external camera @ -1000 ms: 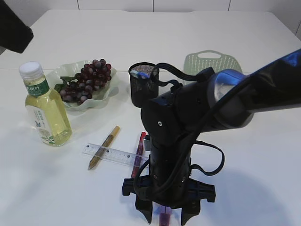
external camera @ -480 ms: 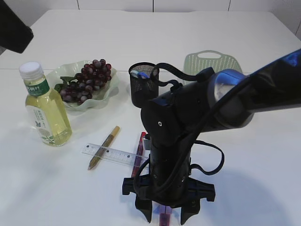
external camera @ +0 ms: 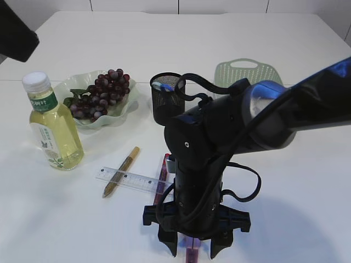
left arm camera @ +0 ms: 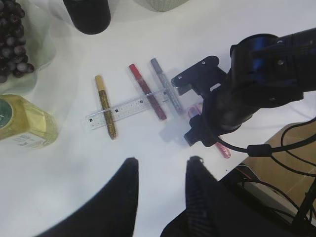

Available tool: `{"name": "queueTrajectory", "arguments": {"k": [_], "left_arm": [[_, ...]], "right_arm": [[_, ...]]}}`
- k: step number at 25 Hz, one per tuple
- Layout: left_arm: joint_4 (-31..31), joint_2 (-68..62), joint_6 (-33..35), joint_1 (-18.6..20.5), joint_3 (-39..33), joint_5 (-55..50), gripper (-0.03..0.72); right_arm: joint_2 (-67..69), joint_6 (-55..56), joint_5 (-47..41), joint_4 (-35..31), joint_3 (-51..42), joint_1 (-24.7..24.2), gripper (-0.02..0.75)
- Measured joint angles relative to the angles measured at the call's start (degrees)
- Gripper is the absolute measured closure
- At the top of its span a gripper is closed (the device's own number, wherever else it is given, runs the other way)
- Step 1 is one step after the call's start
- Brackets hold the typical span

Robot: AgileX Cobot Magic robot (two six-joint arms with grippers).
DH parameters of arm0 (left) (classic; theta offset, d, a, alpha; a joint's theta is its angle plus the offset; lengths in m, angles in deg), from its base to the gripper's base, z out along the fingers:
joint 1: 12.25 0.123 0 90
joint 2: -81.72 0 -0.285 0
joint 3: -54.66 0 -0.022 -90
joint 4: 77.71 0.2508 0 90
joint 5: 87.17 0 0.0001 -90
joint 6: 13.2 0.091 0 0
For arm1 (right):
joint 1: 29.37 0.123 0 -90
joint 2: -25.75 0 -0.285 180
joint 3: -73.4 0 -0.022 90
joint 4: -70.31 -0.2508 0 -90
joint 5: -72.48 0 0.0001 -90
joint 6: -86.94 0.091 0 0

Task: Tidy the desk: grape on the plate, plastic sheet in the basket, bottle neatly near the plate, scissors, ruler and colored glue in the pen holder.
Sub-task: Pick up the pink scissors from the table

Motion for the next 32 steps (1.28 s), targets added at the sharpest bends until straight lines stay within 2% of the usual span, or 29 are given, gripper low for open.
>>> {"name": "queueTrajectory", "arguments": {"k": [32], "left_arm": [[0.00,0.00,0.10,0.00,0.00,0.00,0.446]], "right_arm": [[1.11,0.60,-0.46,0.43,0.00,0.00,0.240]]}}
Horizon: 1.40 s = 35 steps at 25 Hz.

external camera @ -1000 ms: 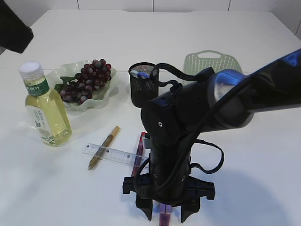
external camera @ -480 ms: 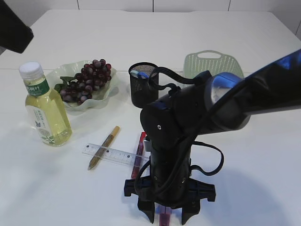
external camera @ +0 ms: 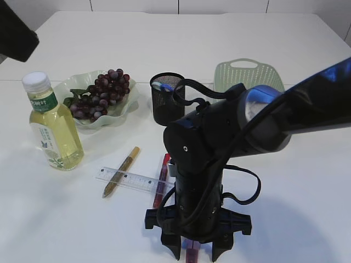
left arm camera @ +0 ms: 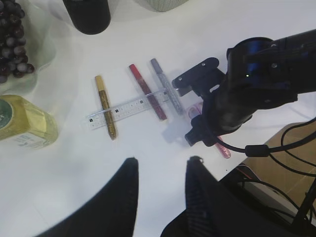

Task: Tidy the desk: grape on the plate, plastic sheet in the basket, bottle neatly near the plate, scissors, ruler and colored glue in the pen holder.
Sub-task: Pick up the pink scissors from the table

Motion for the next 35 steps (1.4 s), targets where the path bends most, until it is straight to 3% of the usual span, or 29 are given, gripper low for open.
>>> {"name": "queueTrajectory", "arguments": {"k": [23,35], "left_arm": [[0.00,0.00,0.00,0.00,0.00,0.00,0.446],[0.00,0.00,0.02,0.00,0.00,0.00,0.447]], "right_arm": [[0.00,0.25,0.43,0.00,0.00,0.00,0.241],[0.11,0.46,1.64,0.00,0.00,0.00,0.280]]}}
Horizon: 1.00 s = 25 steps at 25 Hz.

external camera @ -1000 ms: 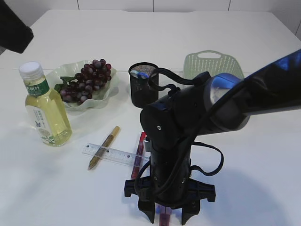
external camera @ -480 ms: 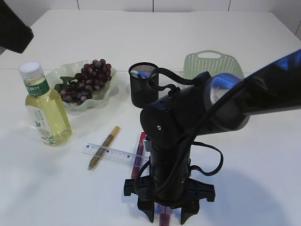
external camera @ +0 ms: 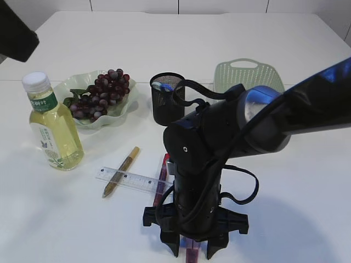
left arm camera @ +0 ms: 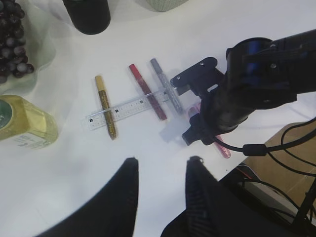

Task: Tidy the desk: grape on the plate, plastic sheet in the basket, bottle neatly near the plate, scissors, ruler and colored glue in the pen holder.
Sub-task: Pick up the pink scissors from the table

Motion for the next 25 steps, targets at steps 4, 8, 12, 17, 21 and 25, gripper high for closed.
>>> {"name": "queueTrajectory", "arguments": {"k": [4,8,12,17,21,25], "left_arm": [[0.00,0.00,0.10,0.00,0.00,0.00,0.447],[0.00,0.00,0.10,0.00,0.00,0.00,0.447],[0.00,0.00,0.10,0.00,0.00,0.00,0.447],[0.00,0.00,0.22,0.00,0.00,0.00,0.447],[0.00,0.00,0.22,0.00,0.00,0.00,0.447],[0.00,0.00,0.22,0.00,0.00,0.00,0.447]], "right_arm": [[0.00,0.00,0.49,0.13,0.00,0.00,0.289],[0.00,0.00,0.49,0.13,0.00,0.00,0.327],[0.00,0.00,0.49,0.24,0.00,0.00,0.371],[0.00,0.00,0.49,0.97,0.00,0.00,0.381],[0.00,0.00,0.49,1.15,0.02,0.00,0.384],[0.00,0.00,0.59,1.29,0.02,0.00,0.385]]}}
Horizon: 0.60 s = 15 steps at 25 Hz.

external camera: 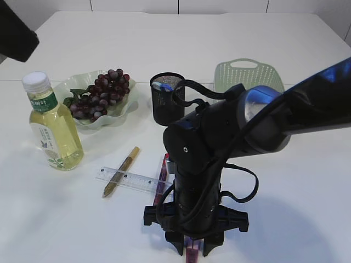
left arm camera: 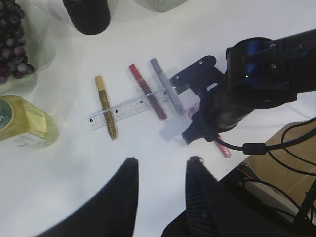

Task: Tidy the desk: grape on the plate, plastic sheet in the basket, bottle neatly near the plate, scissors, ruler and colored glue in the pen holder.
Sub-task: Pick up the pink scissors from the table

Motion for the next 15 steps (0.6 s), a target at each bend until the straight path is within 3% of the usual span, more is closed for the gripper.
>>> {"name": "queueTrajectory", "arguments": {"k": [9,15], "left_arm": [[0.00,0.00,0.00,0.00,0.00,0.00,0.447],[0.00,0.00,0.00,0.00,0.00,0.00,0.447]], "right_arm": [[0.00,0.00,-1.22,0.00,0.10,0.00,0.387],[0.00,-0.12,-1.44,0.00,0.10,0.00,0.470]]}}
